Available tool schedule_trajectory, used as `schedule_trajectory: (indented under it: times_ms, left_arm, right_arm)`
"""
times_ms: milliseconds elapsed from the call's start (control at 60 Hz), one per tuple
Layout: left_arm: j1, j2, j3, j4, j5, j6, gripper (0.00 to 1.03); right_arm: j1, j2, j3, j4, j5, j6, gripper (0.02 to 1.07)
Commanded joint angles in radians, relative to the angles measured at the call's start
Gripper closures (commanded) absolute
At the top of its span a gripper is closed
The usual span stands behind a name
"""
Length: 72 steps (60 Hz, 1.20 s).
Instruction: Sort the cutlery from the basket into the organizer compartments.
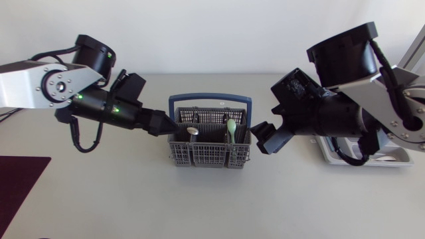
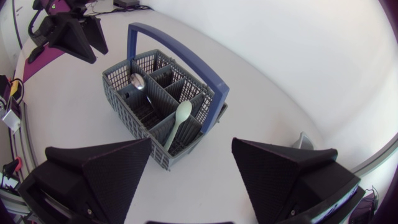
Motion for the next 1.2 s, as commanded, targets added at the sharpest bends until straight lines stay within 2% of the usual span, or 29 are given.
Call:
schedule_trajectory:
  times_ms: [0, 100, 183, 400, 467, 600, 883, 1183]
  left_arm:
    - [-0.019, 0.07, 0.033, -0.011, 0.004, -0.105, 0.22]
    - [-0.039, 0.102, 0.038, 0.018, 0.0, -0.182, 0.22]
    - [-0.069, 0.103, 0.036, 0.066, -0.062, -0.237, 0.22]
    - [-0.121, 0.122, 0.055, 0.121, -0.118, -0.325, 0.22]
    - [-0.132, 0.131, 0.061, 0.129, -0.18, -0.344, 0.28]
    - [-0.135, 0.152, 0.075, 0.14, -0.221, -0.367, 0.36]
    - [-0.169, 0.22, 0.124, 0.136, -0.27, -0.391, 0.4]
    - [-0.184, 0.281, 0.159, 0.14, -0.273, -0.41, 0.44]
  right_arm:
    - [0.005, -0.003, -0.034, -0.005, 0.009, 0.026, 0.14]
    - [-0.001, -0.011, -0.042, -0.005, 0.009, 0.02, 0.14]
    - [-0.007, -0.012, -0.05, -0.003, 0.007, 0.019, 0.14]
    - [-0.009, -0.023, -0.068, 0.0, 0.007, 0.017, 0.14]
    - [-0.015, -0.027, -0.076, 0.0, 0.003, 0.016, 0.14]
    - [-0.016, -0.035, -0.086, 0.0, 0.001, 0.016, 0.14]
    - [-0.018, -0.046, -0.096, 0.002, 0.0, 0.016, 0.14]
    - [-0.035, -0.063, -0.108, 0.0, -0.006, 0.003, 0.14]
